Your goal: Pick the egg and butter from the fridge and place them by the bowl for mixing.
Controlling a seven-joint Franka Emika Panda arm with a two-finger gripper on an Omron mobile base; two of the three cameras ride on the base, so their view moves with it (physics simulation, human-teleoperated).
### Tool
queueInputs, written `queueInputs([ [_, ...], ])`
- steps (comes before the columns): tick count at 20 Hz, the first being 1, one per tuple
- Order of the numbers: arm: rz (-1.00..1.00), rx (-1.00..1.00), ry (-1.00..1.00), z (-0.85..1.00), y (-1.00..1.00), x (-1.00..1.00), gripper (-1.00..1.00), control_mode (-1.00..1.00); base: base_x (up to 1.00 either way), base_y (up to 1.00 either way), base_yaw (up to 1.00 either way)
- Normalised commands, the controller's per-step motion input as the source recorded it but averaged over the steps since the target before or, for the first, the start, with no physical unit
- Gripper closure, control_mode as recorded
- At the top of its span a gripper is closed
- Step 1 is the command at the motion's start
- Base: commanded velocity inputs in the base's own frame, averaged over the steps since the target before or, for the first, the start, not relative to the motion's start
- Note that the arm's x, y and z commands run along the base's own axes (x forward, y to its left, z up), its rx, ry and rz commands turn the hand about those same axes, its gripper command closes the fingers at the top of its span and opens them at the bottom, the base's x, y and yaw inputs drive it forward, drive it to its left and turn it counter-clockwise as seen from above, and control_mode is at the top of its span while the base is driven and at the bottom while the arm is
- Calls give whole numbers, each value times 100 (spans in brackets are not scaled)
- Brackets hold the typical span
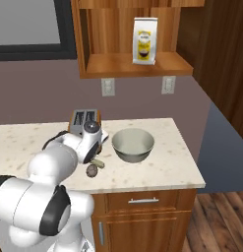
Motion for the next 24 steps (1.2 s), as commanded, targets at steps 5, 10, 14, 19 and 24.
queueInputs([
  [5,0,0,4,0,0,7,-100,-100,0,0,0],
  [10,0,0,1,2,-18,-83,-100,-100,0,0,0],
  [14,0,0,-1,-2,-39,-100,-100,-100,0,0,0],
  [19,1,-8,-2,-11,-11,-100,-100,-100,0,0,0],
  [24,-2,8,-16,11,-20,-44,-100,-100,0,0,0],
])
